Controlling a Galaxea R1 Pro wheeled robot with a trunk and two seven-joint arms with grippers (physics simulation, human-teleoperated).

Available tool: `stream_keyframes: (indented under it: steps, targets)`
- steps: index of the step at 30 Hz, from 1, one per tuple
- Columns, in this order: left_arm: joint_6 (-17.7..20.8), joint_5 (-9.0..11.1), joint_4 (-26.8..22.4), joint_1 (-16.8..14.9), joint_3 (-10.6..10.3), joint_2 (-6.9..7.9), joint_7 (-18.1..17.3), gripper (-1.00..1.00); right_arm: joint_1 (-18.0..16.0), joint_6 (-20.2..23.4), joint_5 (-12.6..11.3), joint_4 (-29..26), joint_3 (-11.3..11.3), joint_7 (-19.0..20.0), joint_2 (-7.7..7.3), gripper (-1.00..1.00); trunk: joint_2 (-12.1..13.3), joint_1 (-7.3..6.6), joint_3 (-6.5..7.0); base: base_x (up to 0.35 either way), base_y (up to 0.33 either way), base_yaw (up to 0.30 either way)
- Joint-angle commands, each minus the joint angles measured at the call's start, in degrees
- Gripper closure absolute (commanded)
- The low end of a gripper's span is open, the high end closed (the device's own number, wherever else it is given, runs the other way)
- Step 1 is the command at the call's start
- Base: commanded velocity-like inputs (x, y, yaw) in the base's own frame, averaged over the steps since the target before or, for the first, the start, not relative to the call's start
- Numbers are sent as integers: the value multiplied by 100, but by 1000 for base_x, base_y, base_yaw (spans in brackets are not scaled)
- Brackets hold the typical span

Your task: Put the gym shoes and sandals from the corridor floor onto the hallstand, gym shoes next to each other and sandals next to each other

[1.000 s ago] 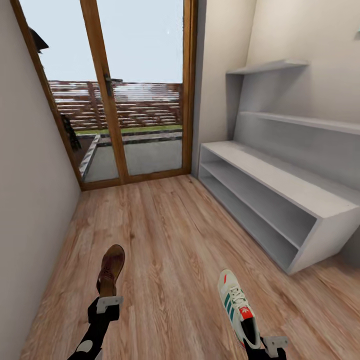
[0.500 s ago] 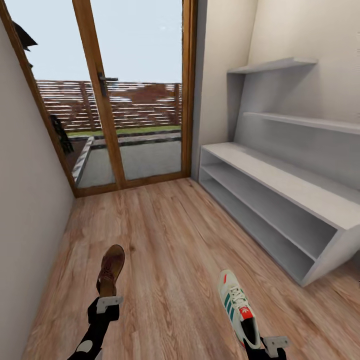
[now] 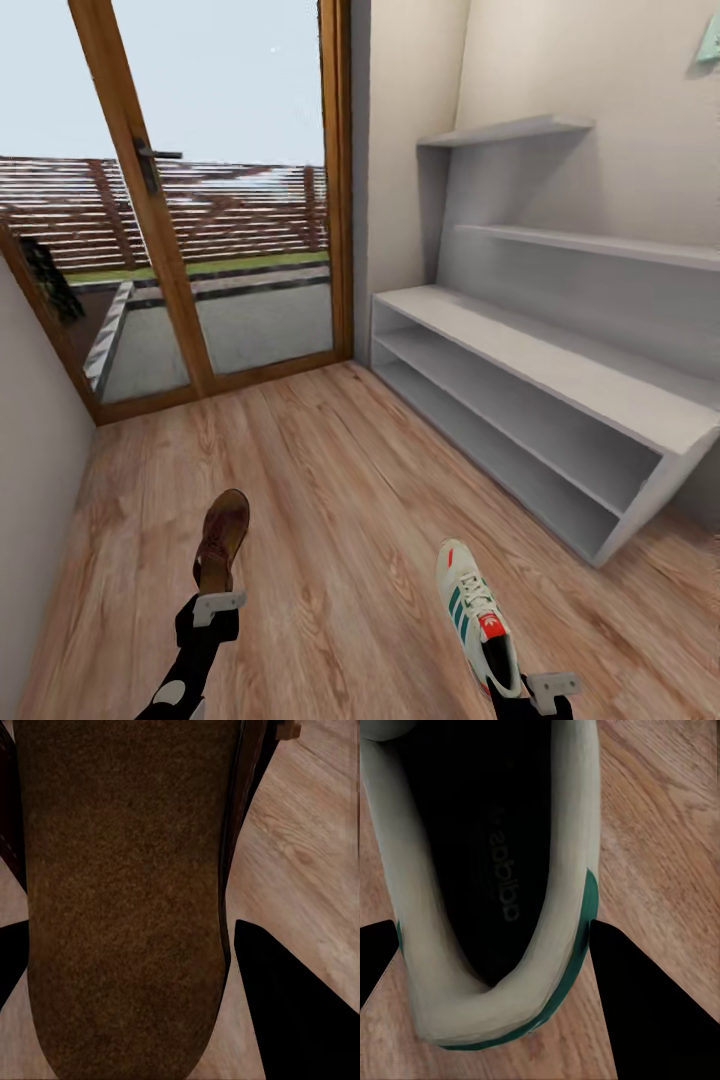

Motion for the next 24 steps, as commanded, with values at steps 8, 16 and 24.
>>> stream_keyframes:
  steps: [8, 16, 24]
  targets:
    - [-15, -46, 3, -2, 12, -1, 25, 100, -6, -20, -55, 8, 43, 21, -2, 100, -2, 2, -5, 272, 240, -268]
    - [-23, -46, 4, -2, 11, -1, 25, 100, -6, -20, -55, 8, 43, 21, -2, 100, -2, 2, -5, 275, 239, -268]
    - [-32, -46, 1, -2, 14, -1, 25, 100, -6, -20, -55, 8, 43, 21, -2, 100, -2, 2, -5, 275, 239, -268]
